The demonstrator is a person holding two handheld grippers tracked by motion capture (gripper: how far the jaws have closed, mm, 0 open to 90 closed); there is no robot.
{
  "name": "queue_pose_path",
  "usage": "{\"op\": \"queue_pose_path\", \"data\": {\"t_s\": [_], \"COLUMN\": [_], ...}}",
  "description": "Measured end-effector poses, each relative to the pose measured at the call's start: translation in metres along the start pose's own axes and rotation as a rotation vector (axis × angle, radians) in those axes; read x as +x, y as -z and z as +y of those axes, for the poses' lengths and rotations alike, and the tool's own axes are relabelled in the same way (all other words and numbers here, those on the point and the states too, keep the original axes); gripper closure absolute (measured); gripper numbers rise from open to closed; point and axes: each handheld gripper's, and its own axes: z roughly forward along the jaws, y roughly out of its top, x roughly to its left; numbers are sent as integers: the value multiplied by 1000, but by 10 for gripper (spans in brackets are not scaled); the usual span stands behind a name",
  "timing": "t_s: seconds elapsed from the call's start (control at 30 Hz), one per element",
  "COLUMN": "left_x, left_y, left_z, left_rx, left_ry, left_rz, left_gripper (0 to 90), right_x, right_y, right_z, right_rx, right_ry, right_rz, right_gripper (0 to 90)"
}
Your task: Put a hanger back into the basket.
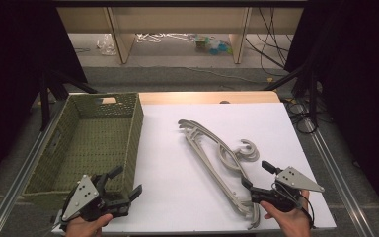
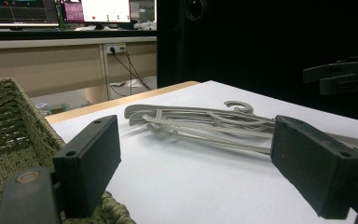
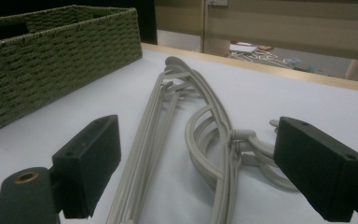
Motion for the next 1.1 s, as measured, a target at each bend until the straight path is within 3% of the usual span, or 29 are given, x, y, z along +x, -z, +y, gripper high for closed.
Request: {"op": "queue_pose_path", "data": {"t_s": [0.37, 0.4, 0.47, 0.63, 0.67, 0.83, 0.9, 0.93, 1.1], "left_x": [0, -1, 0, -1, 0, -1, -1, -1, -1], "left_y": [0, 0, 0, 0, 0, -1, 0, 0, 0], "left_z": [0, 0, 0, 0, 0, -1, 0, 0, 0], "left_rx": [4, 4, 4, 5, 5, 8, 7, 7, 7], "left_ry": [-1, 4, 0, 1, -1, 1, 0, 0, 2], "left_rz": [-1, -1, -1, 1, 0, -1, -1, -1, 0], "left_gripper": [159, 159, 159, 159, 160, 160, 160, 161, 161], "right_x": [-3, -5, -6, -17, -21, -25, -26, -26, -28], "right_y": [-5, -7, -9, -20, -23, -31, -41, -43, -59], "right_z": [-2, -2, -2, -1, -1, -4, -5, -6, -6], "right_rx": [52, 101, 116, 224, 273, 354, 419, 427, 530], "right_ry": [-7, 4, 3, 7, 14, 28, 32, 51, 21], "right_rz": [-12, -19, -20, -30, -39, -42, -9, -7, 0], "right_gripper": [171, 185, 190, 241, 260, 293, 329, 348, 438]}}
